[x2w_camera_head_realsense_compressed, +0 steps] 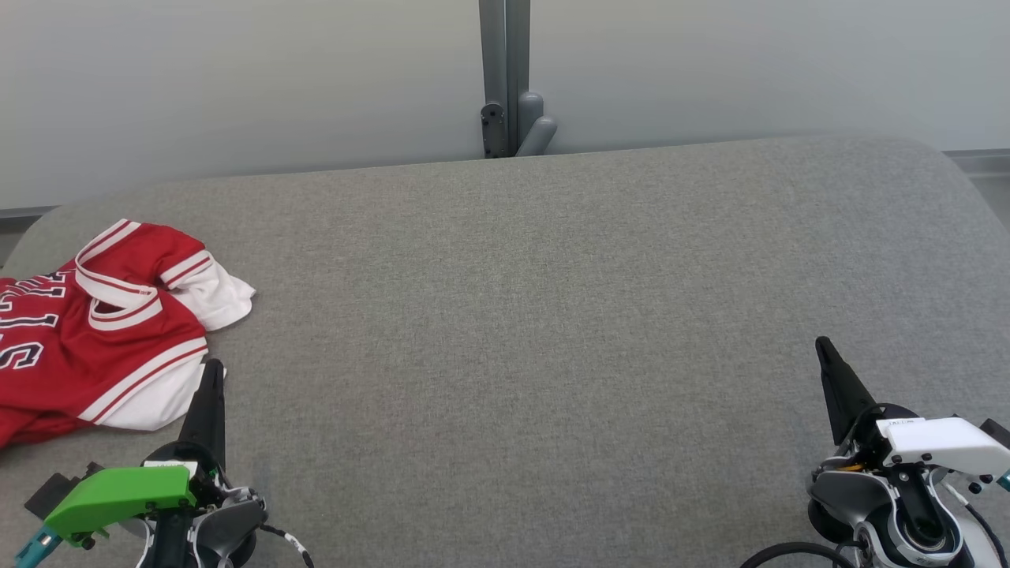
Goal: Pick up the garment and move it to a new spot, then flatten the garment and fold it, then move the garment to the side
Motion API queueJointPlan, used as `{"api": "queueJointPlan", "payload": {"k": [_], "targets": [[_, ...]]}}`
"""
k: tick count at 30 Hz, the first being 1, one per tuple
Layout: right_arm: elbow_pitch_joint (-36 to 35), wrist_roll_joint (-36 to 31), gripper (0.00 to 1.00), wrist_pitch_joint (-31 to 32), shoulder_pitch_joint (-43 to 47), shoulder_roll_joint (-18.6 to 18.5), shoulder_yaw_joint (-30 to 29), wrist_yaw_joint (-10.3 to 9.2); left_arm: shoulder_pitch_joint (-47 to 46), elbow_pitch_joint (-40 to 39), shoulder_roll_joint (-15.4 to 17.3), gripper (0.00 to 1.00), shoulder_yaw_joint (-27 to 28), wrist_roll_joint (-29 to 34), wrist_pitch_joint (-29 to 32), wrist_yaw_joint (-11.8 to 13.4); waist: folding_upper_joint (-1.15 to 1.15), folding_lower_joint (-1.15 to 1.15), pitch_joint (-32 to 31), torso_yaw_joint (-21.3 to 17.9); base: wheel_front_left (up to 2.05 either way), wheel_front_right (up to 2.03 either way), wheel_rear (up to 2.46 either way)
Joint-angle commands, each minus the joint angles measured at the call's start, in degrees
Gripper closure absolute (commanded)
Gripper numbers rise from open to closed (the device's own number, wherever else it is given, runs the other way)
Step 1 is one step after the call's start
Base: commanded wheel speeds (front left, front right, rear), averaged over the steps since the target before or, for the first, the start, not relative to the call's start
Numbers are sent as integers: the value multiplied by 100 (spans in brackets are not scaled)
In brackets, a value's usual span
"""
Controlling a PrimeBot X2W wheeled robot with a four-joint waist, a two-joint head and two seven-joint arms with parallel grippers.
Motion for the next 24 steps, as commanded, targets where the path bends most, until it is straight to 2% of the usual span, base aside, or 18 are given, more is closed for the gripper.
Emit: {"api": "queueJointPlan", "payload": {"k": [1,24], "targets": [[7,31,100,13,-55,-26,-1,2,-84,-16,5,100,18,38,2,-23,0,0,0,0,0,0,0],[7,31,100,13,-55,-26,-1,2,-84,-17,5,100,18,37,2,-23,0,0,0,0,0,0,0]]}}
